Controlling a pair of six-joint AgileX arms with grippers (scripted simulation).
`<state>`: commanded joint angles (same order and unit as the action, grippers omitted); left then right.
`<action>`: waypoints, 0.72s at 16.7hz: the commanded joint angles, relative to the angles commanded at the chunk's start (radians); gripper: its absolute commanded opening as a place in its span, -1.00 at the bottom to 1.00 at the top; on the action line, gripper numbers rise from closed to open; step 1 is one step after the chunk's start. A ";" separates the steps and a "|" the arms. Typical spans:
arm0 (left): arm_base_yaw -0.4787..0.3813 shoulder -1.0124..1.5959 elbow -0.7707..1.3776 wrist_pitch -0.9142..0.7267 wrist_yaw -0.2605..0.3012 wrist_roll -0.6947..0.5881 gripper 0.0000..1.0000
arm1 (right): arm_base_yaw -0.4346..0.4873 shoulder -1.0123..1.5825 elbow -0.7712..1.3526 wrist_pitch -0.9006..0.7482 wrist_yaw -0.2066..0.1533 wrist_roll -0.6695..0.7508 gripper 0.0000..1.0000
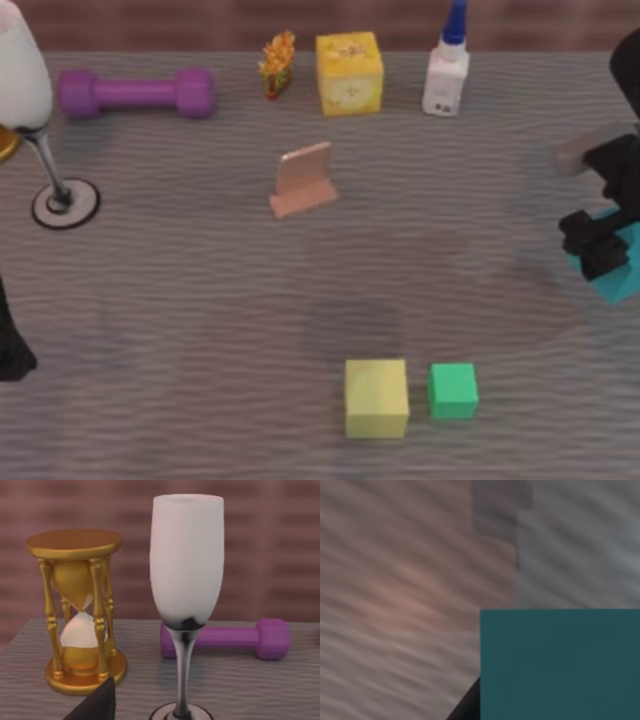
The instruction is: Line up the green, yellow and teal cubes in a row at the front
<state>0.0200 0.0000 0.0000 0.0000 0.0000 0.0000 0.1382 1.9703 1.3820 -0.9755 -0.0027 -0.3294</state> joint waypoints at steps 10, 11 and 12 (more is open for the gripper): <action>0.000 0.000 0.000 0.000 0.000 0.000 1.00 | 0.366 0.213 0.331 -0.162 0.006 0.550 -1.00; 0.000 0.000 0.000 0.000 0.000 0.000 1.00 | 0.421 0.242 0.378 -0.185 0.007 0.646 -1.00; 0.000 0.000 0.000 0.000 0.000 0.000 1.00 | 0.477 0.268 0.424 -0.208 0.007 0.744 -1.00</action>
<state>0.0200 0.0000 0.0000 0.0000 0.0000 0.0000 0.6154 2.2387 1.8062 -1.1833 0.0045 0.4149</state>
